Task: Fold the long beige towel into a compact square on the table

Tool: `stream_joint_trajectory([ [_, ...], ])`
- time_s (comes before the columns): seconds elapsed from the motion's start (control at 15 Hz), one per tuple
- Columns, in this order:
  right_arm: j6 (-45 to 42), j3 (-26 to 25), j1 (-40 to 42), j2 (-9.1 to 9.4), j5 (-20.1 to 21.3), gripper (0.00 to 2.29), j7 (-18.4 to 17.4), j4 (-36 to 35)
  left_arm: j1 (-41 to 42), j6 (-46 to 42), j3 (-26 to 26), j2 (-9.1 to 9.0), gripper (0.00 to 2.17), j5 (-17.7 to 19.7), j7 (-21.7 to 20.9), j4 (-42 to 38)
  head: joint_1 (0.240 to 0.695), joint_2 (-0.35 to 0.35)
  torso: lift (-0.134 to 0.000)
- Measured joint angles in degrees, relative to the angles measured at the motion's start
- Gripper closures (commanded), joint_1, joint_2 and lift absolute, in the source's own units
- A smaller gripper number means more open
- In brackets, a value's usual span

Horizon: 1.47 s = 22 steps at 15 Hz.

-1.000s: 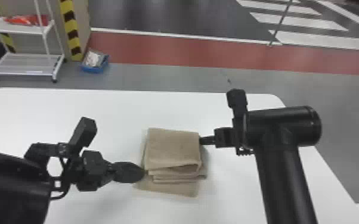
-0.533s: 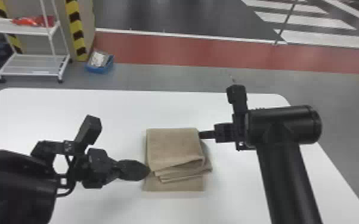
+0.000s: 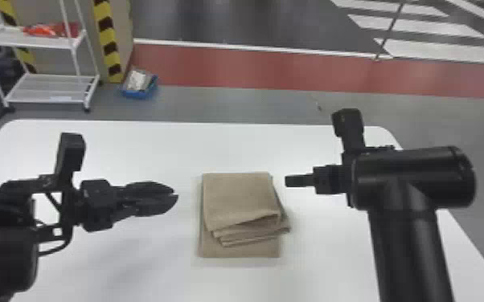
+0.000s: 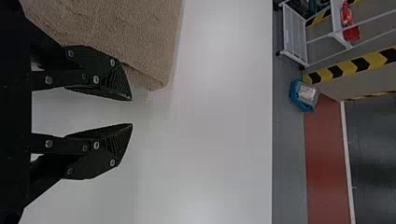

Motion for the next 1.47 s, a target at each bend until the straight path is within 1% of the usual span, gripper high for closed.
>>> stream_joint_trajectory([
  [0.07,-1.1,2.62,0.67,0.0,4.79,0.0,5.85,-2.76,1.06,2.87,1.84,0.0,0.03,2.51,3.56,-1.69,0.695,-0.082,-0.124],
  [0.13,-3.71,6.15,1.24,0.0,9.65,0.0,10.86,-4.91,2.9,6.0,3.76,-0.03,0.03,5.47,7.88,-4.05,0.695,-0.047,-0.124],
  [0.2,-6.81,10.05,1.58,0.0,13.95,0.02,15.71,-6.24,5.29,8.14,5.77,-0.16,0.03,9.02,11.66,-6.58,0.695,-0.013,-0.124],
  [0.27,-9.14,13.83,1.67,-0.26,17.62,0.02,19.54,-7.0,7.74,9.45,7.59,-0.31,0.03,12.83,14.12,-8.94,0.695,0.028,-0.124],
  [0.33,-11.32,17.86,1.71,-1.31,21.14,0.04,23.28,-7.59,10.43,10.51,9.8,-0.43,0.03,17.3,16.27,-11.33,0.695,0.065,-0.124],
  [0.4,-12.79,20.97,1.75,-2.6,23.41,0.05,25.86,-8.12,12.74,11.27,11.62,-0.51,0.03,21.04,17.11,-13.35,0.695,0.114,-0.124],
  [0.47,-13.63,23.72,1.75,-4.09,24.9,0.07,27.79,-8.76,15.16,11.77,13.31,-0.55,0.03,24.28,17.32,-15.66,0.695,0.131,-0.124],
  [0.53,-13.94,25.81,1.74,-5.48,25.96,0.08,27.8,-9.37,17.16,11.98,14.56,-0.58,0.03,26.41,17.3,-17.6,0.695,0.138,-0.124],
  [0.6,-14.12,27.46,1.77,-6.73,26.86,0.09,27.81,-9.85,18.43,12.03,15.33,-0.61,0.03,27.68,17.25,-18.84,0.695,0.144,-0.124],
  [0.67,-14.58,29.18,2.11,-8.57,27.69,0.09,27.81,-10.55,19.53,12.07,15.88,-0.64,0.03,28.57,17.23,-19.59,0.695,0.146,-0.124],
  [0.8,-16.7,30.65,3.62,-12.41,28.43,0.09,27.81,-12.62,20.52,12.07,16.36,-0.66,0.03,29.38,17.22,-19.91,0.695,0.135,-0.124],
  [0.93,-21.43,31.03,6.67,-16.43,29.84,0.1,27.81,-15.61,20.99,12.07,16.56,-0.78,0.03,29.72,17.22,-19.82,0.695,0.121,-0.124],
  [1.2,-29.45,31.79,10.91,-22.75,32.5,0.12,27.81,-18.37,21.67,12.07,16.21,-0.98,0.03,30.17,17.32,-19.32,0.695,0.087,-0.124],
  [1.27,-30.75,31.95,11.19,-24.17,33.0,0.13,27.81,-18.37,21.88,12.02,16.1,-1.11,0.03,30.17,17.38,-19.15,0.695,0.076,-0.124],
  [1.33,-31.9,32.1,11.18,-24.93,33.36,0.14,27.81,-18.0,22.07,11.96,16.04,-1.32,0.04,30.17,17.38,-19.05,0.695,0.068,-0.124],
  [1.47,-33.93,33.22,10.12,-25.45,34.08,0.15,27.81,-16.46,22.56,11.88,16.01,-1.88,0.04,30.18,17.39,-18.97,0.695,0.061,-0.124],
])
